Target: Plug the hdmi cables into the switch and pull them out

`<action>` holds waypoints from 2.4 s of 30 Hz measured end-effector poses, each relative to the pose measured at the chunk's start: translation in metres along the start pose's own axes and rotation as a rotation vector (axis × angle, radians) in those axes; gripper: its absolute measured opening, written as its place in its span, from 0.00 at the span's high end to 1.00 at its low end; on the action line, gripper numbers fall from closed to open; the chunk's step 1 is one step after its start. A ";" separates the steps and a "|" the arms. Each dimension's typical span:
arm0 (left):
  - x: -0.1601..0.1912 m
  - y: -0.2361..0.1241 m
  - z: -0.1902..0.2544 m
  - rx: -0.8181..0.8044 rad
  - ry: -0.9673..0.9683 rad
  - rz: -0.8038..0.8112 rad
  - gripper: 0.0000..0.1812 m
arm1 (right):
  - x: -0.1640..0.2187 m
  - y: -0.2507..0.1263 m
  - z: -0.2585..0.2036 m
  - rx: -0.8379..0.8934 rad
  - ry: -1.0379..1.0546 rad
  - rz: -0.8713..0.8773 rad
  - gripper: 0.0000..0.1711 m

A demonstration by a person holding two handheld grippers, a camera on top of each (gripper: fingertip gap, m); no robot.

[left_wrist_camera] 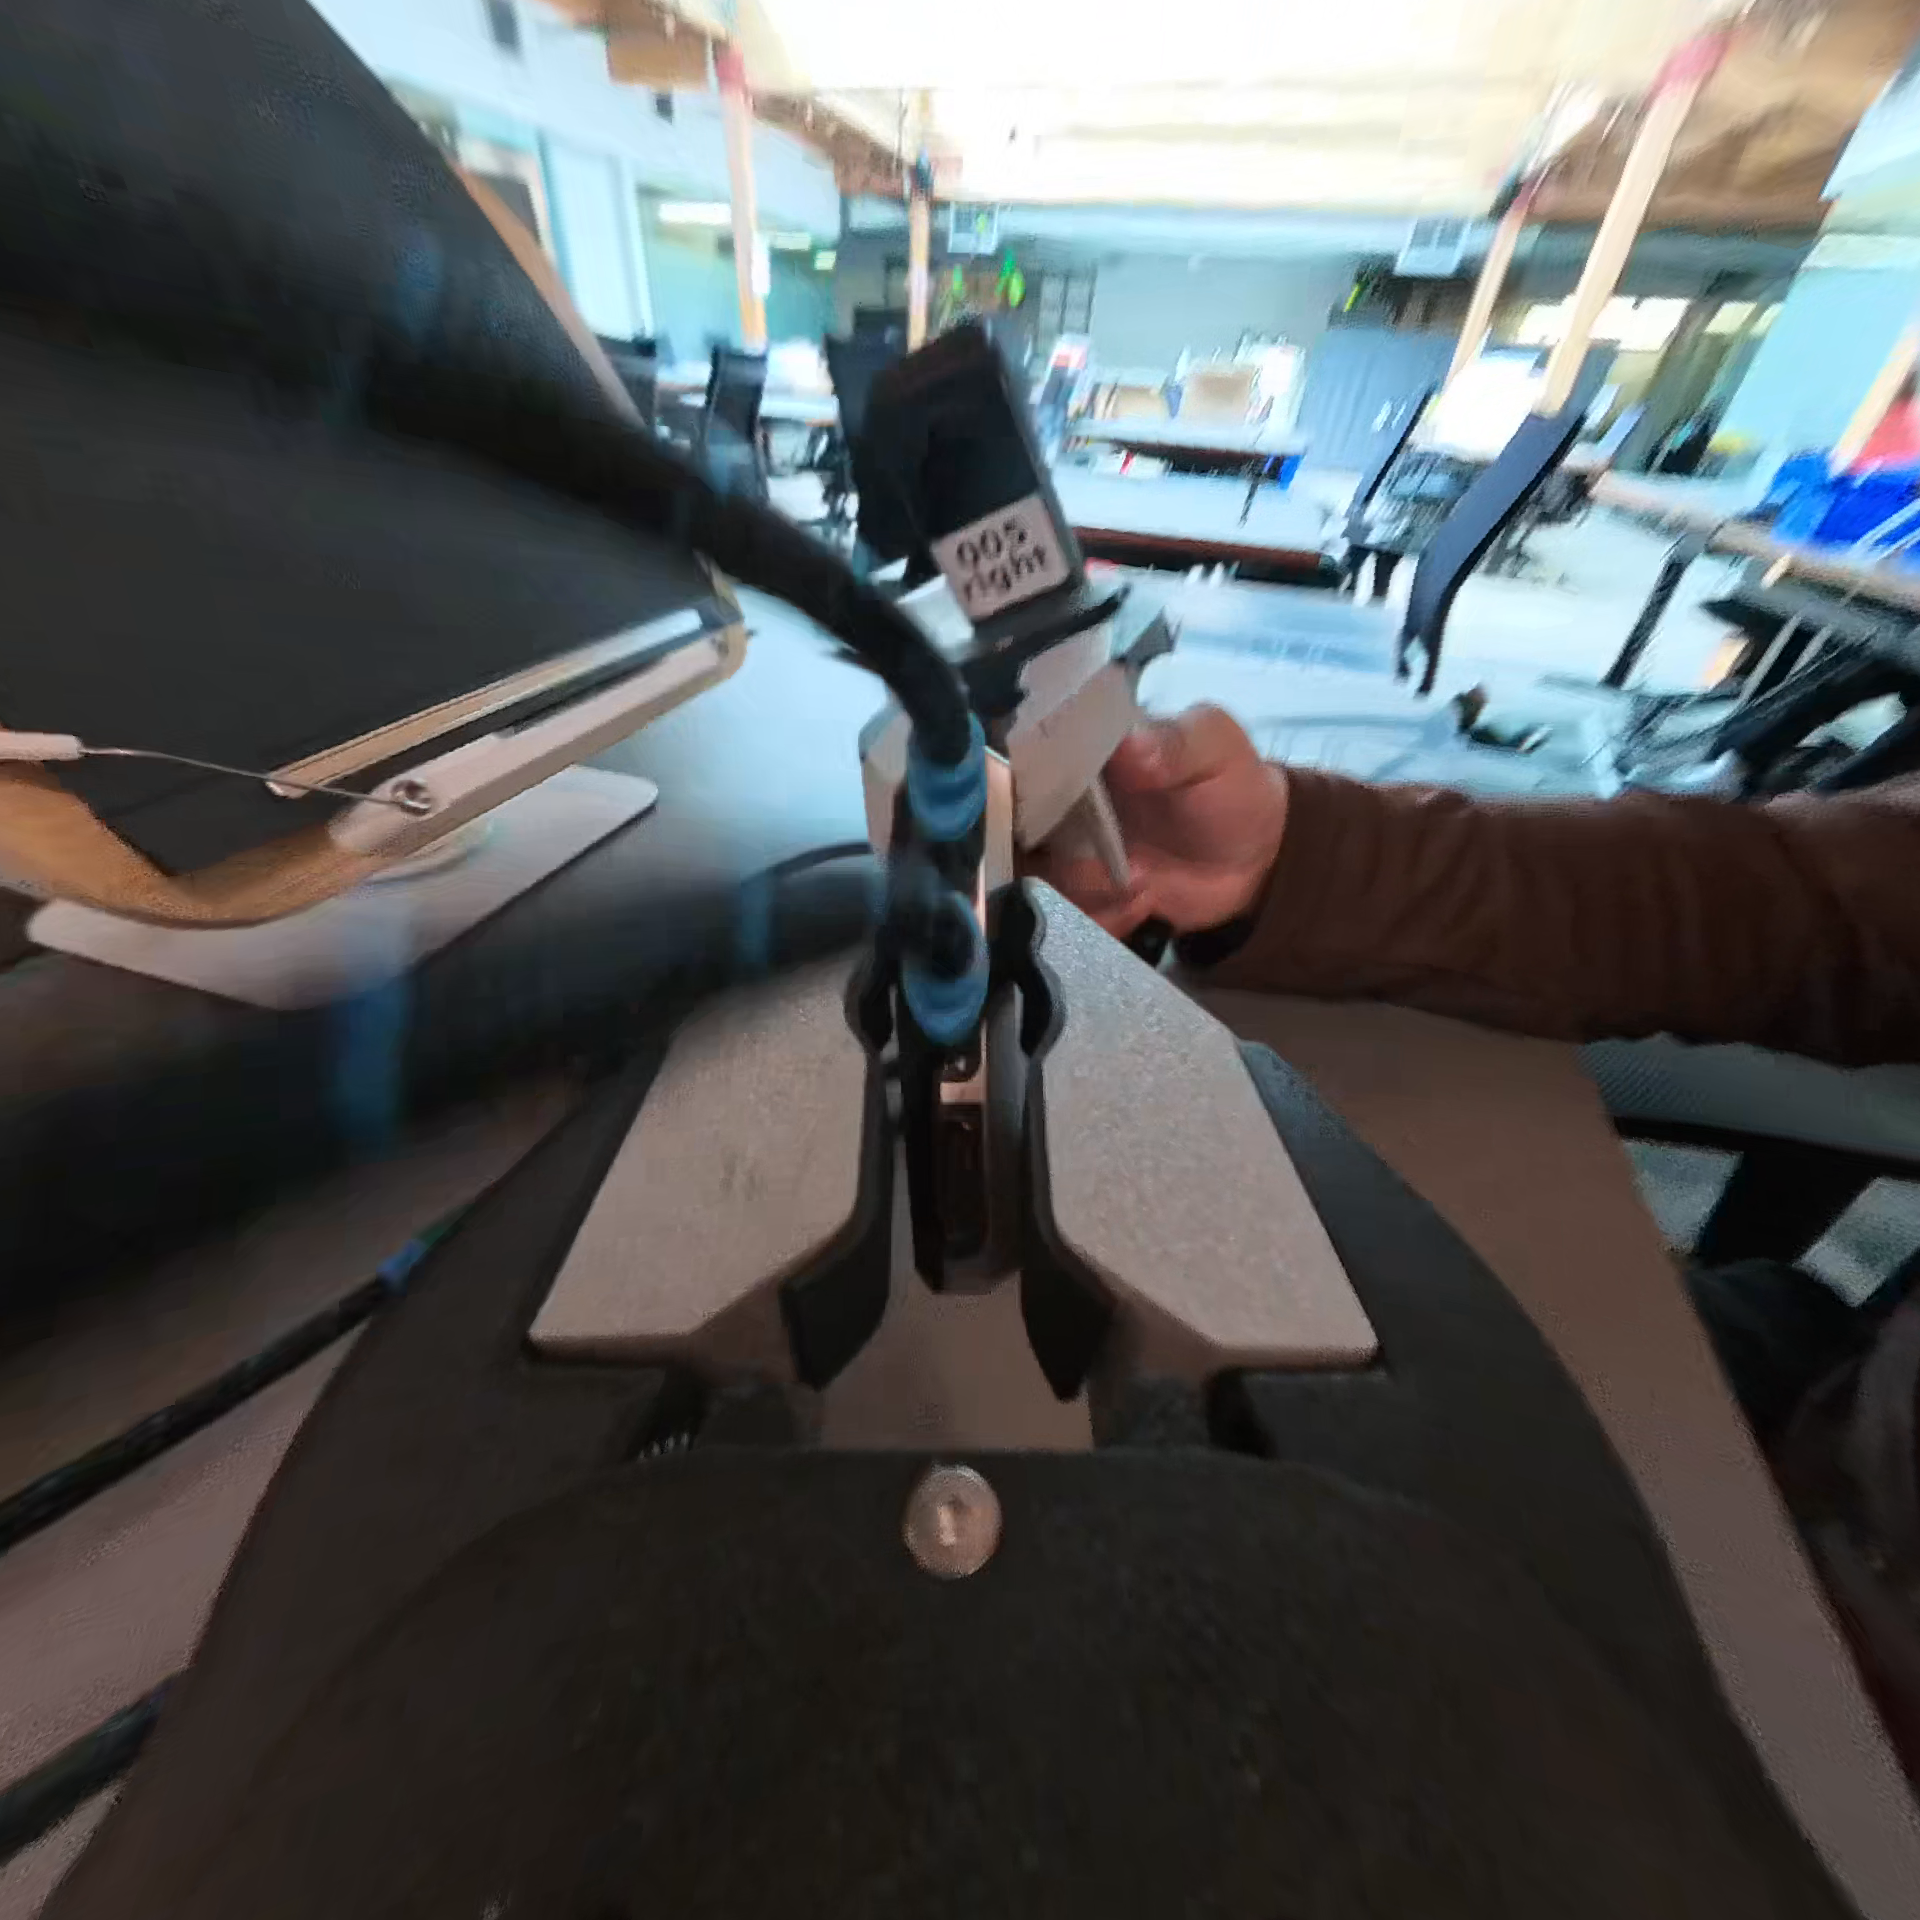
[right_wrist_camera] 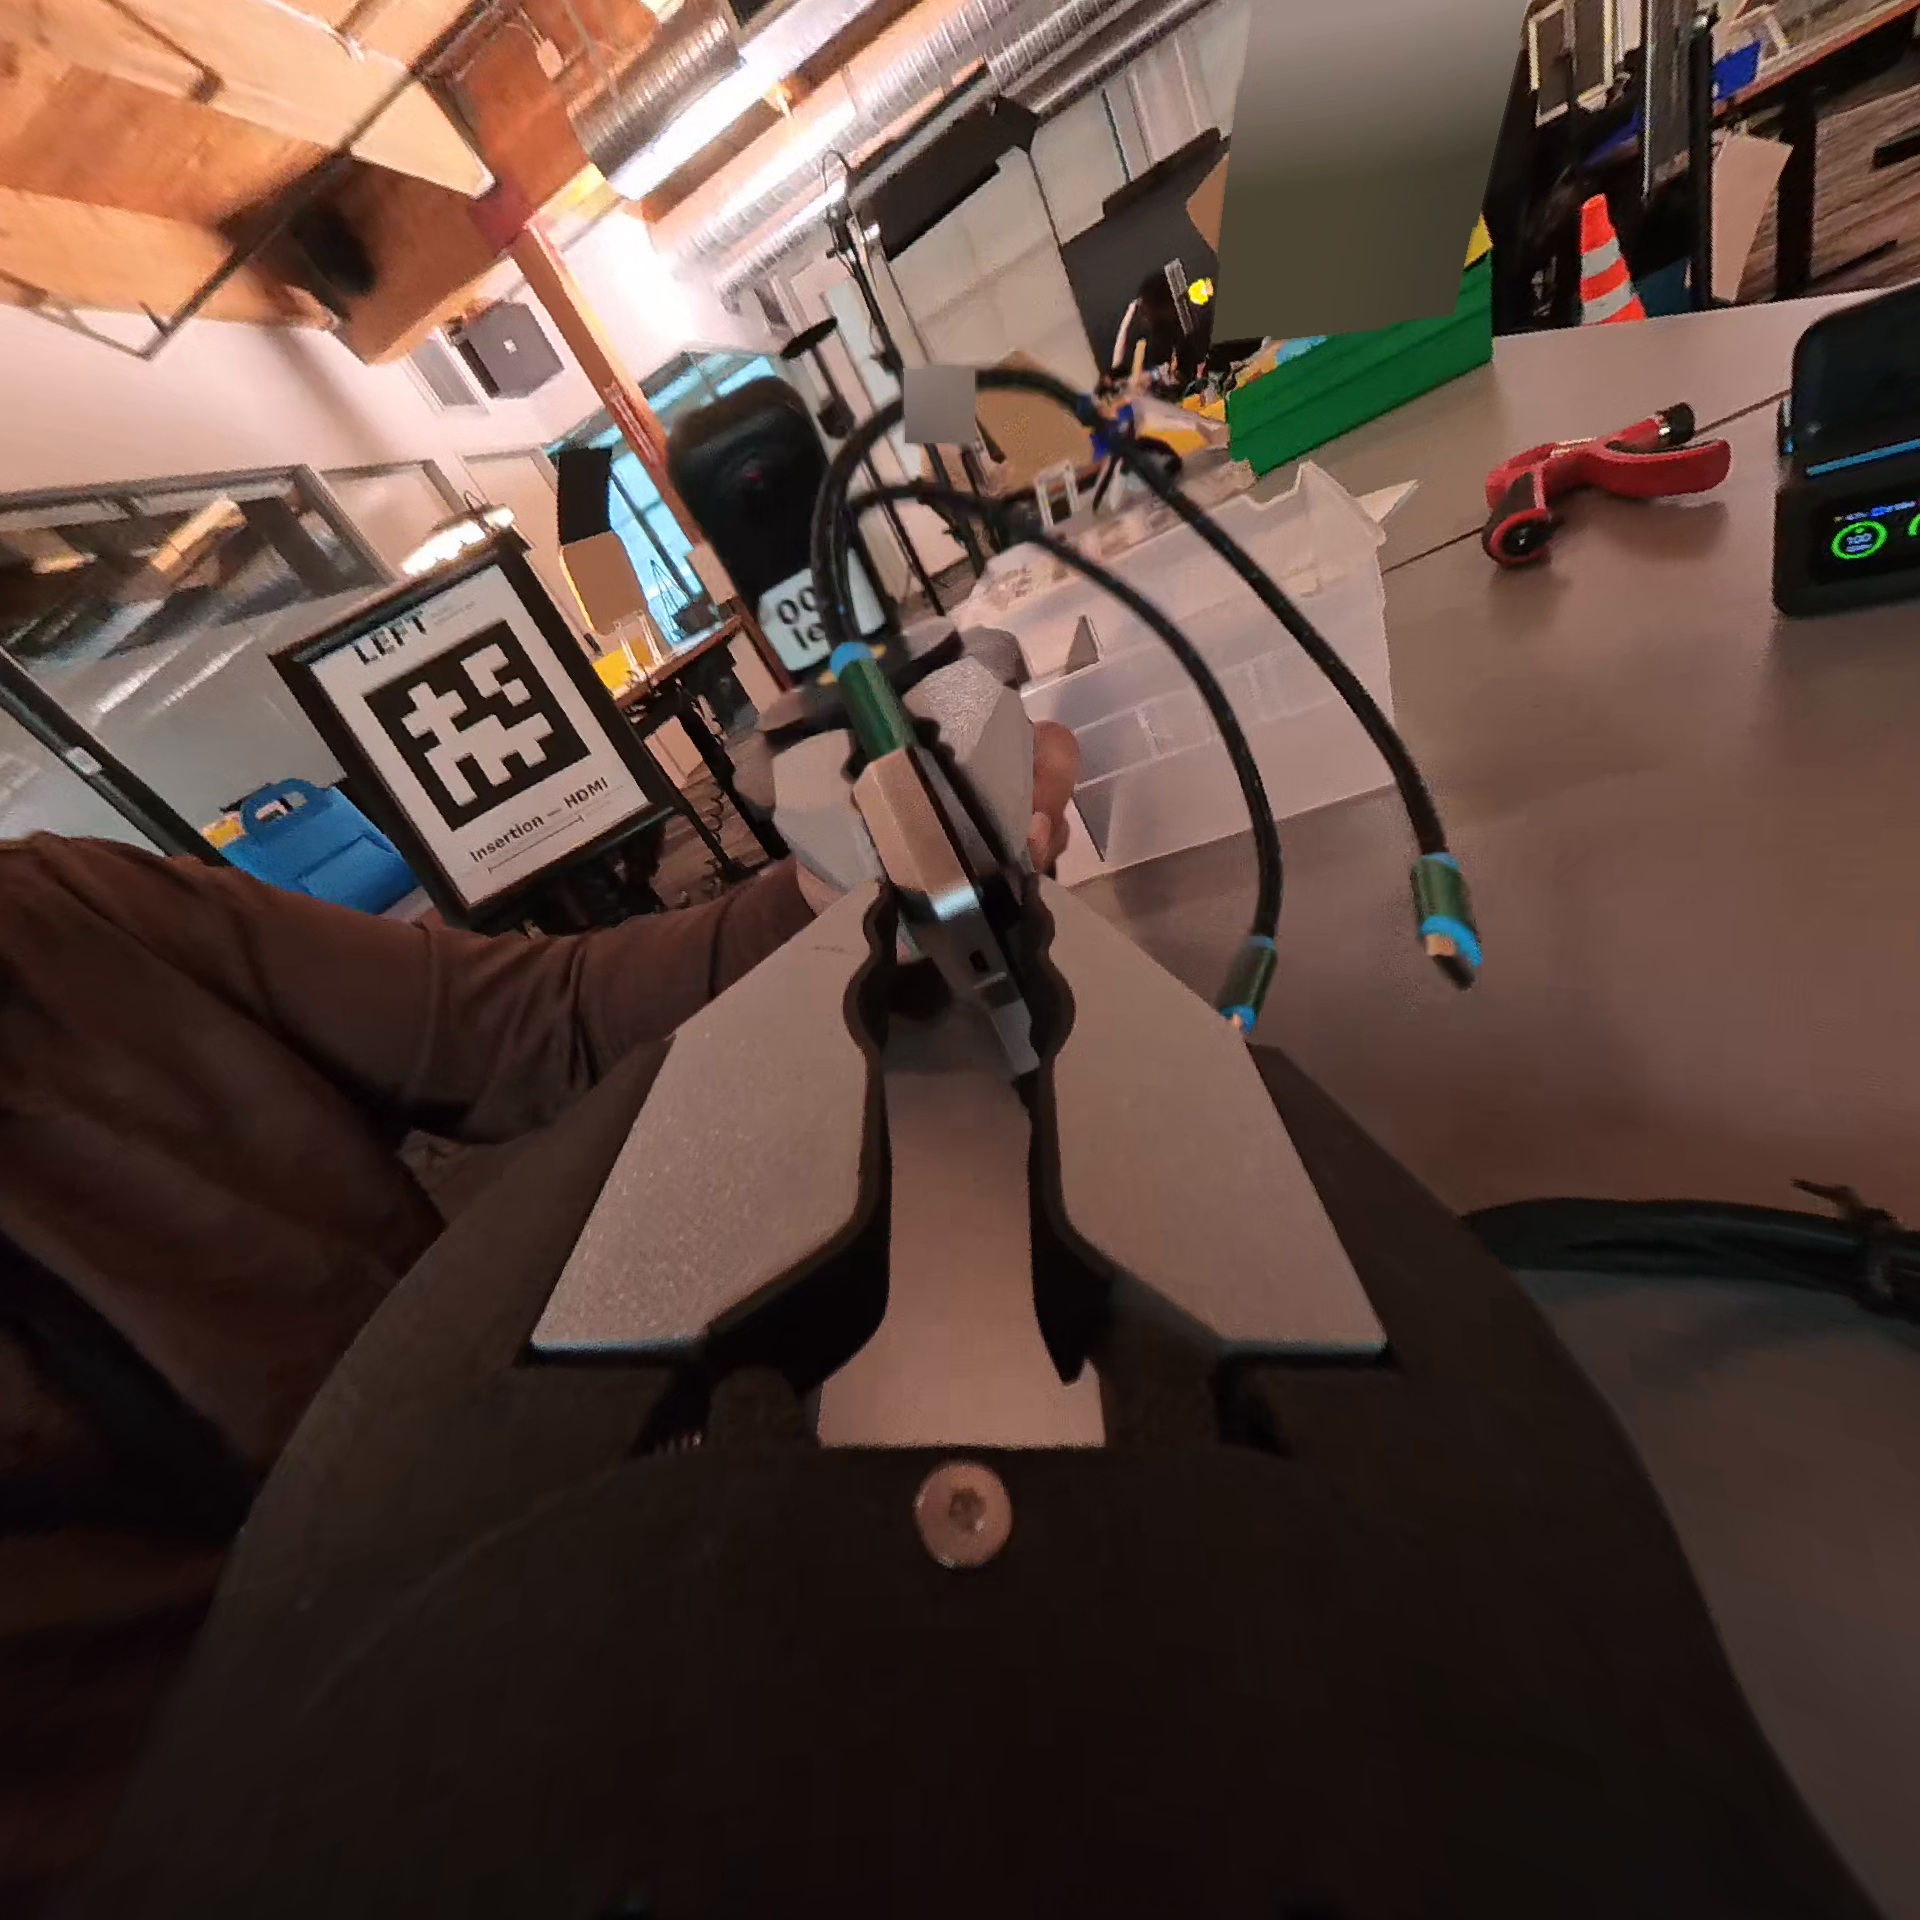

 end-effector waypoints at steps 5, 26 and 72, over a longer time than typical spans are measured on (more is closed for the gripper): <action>0.017 0.011 0.007 -0.016 0.093 -0.171 0.90 | -0.003 -0.004 -0.010 0.148 -0.234 -0.095 0.77; 0.015 0.018 0.015 -0.032 0.157 -0.057 0.87 | -0.016 -0.001 -0.026 0.131 -0.311 0.029 0.90; -0.003 0.011 0.038 -0.005 0.337 -0.064 0.90 | -0.019 0.002 -0.071 0.162 -0.626 -0.131 0.95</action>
Point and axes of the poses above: each gripper's, where its closed fingertips meet, y out along the fingers, x out of its underside, z = x × y across the jaws, the point moved 6 cm from there along -y, back along the fingers, and after that the axes turned 1 degree about -x, right-handed, at the moved point
